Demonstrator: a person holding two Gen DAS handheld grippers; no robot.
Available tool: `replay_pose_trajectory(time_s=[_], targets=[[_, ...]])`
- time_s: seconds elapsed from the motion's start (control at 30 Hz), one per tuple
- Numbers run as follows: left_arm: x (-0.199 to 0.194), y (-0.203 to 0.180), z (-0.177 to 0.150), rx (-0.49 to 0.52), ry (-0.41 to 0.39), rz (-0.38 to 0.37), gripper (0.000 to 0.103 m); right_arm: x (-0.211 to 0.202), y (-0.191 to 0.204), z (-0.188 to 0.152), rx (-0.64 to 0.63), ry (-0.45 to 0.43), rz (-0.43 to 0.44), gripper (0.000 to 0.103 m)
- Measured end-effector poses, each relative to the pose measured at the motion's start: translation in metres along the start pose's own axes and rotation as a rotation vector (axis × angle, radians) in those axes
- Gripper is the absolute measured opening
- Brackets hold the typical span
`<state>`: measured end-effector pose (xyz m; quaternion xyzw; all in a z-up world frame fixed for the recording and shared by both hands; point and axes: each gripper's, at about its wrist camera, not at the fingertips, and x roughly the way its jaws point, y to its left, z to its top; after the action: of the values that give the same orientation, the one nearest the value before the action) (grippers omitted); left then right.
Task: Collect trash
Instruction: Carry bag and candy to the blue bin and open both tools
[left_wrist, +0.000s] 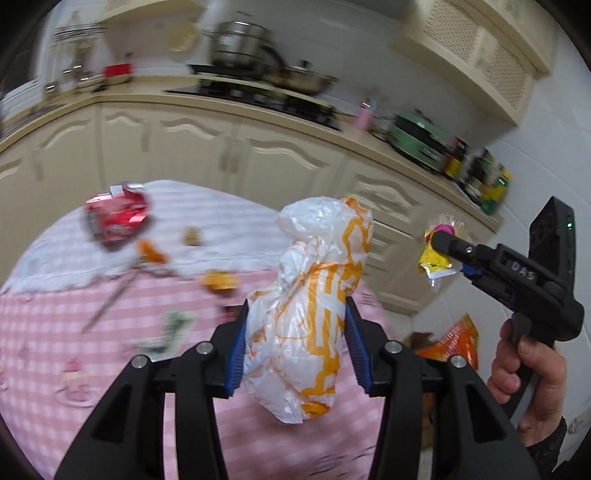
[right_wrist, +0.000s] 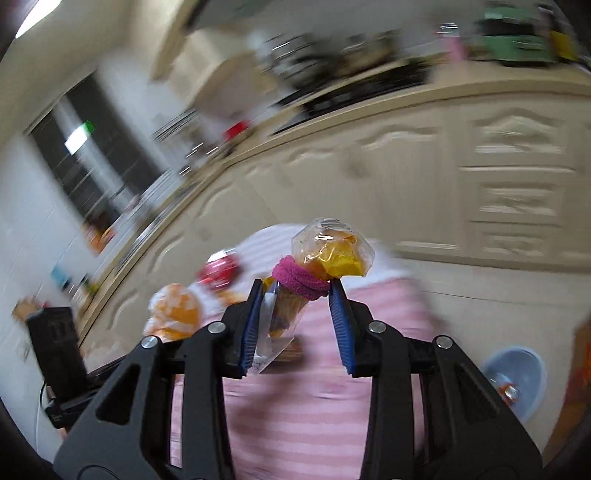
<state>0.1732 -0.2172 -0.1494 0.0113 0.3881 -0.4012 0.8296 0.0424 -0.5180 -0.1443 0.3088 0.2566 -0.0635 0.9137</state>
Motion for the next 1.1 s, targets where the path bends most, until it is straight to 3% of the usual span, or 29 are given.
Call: replay_pose_trajectory(time_s=[0.17, 0.37, 0.6, 0.83, 0.9, 0.93, 1.0, 1.1], targets=[[0.072, -0.088, -0.002, 0.085, 0.130, -0.138, 0.046, -0.047, -0.105, -0.014, 0.157, -0.047, -0.180, 0.035], [0.164, -0.163, -0.026, 0.141, 0.309, -0.190, 0.046, -0.054, -0.199, -0.047, 0.310, 0.004, -0.312, 0.035], [0.254, -0.208, -0.058, 0.156, 0.480, -0.178, 0.046, -0.033, -0.275, -0.079, 0.448, 0.099, -0.380, 0.035], [0.327, -0.217, -0.078, 0.105, 0.617, -0.154, 0.047, -0.005, -0.309, -0.085, 0.495, 0.177, -0.390, 0.038], [0.341, -0.218, -0.080, 0.109, 0.657, -0.168, 0.051, 0.000, -0.318, -0.085, 0.509, 0.194, -0.397, 0.042], [0.348, -0.218, -0.083, 0.115, 0.680, -0.168, 0.060, 0.003, -0.323, -0.085, 0.520, 0.205, -0.403, 0.053], [0.356, -0.220, -0.086, 0.114, 0.694, -0.173, 0.073, 0.008, -0.332, -0.088, 0.564, 0.212, -0.397, 0.087], [0.360, -0.218, -0.084, 0.105, 0.684, -0.146, 0.081, 0.015, -0.338, -0.092, 0.581, 0.244, -0.413, 0.093]])
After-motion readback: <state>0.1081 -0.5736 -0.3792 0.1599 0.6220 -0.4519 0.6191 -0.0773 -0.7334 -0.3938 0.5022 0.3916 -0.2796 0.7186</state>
